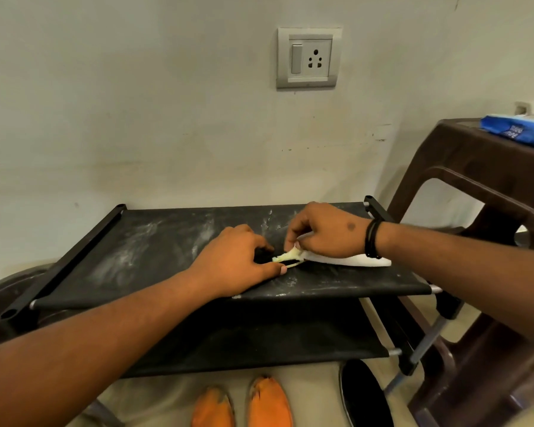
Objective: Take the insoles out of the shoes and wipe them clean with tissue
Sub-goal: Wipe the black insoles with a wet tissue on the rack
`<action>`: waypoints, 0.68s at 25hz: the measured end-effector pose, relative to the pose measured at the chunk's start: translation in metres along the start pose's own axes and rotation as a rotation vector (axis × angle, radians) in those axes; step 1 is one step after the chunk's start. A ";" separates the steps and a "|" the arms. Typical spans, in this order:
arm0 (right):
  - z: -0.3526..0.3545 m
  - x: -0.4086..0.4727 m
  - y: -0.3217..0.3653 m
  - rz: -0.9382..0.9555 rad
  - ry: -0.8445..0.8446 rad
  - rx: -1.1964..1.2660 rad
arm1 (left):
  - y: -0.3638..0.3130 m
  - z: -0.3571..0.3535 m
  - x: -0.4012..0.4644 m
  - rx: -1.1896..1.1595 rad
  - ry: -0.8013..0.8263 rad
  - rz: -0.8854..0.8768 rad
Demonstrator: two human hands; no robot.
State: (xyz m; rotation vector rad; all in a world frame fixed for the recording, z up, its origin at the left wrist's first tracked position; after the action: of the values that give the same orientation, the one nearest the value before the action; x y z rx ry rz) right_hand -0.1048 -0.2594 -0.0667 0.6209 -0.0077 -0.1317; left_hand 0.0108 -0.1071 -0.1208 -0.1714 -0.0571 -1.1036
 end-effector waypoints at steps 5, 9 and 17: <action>0.002 0.005 -0.009 -0.074 -0.162 -0.075 | 0.001 0.001 -0.003 -0.012 0.015 -0.011; -0.012 -0.001 -0.002 -0.037 -0.162 -0.360 | 0.000 0.002 -0.003 -0.024 -0.012 -0.022; -0.020 -0.015 0.004 -0.013 -0.015 -0.386 | 0.000 0.002 -0.003 -0.029 -0.015 -0.021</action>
State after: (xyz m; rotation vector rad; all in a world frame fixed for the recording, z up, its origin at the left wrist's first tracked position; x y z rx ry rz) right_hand -0.1179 -0.2430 -0.0804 0.2349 0.0067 -0.1457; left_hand 0.0096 -0.1042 -0.1190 -0.2056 -0.0566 -1.1243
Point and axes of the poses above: each hand's wrist, its own x-axis towards the middle knuckle, its own z-axis out of the back of the hand, y = z × x, the point moved 2 cm from there along x, towards the middle knuckle, and after that the axes turned 9 degrees about x, right-handed, at the moved point
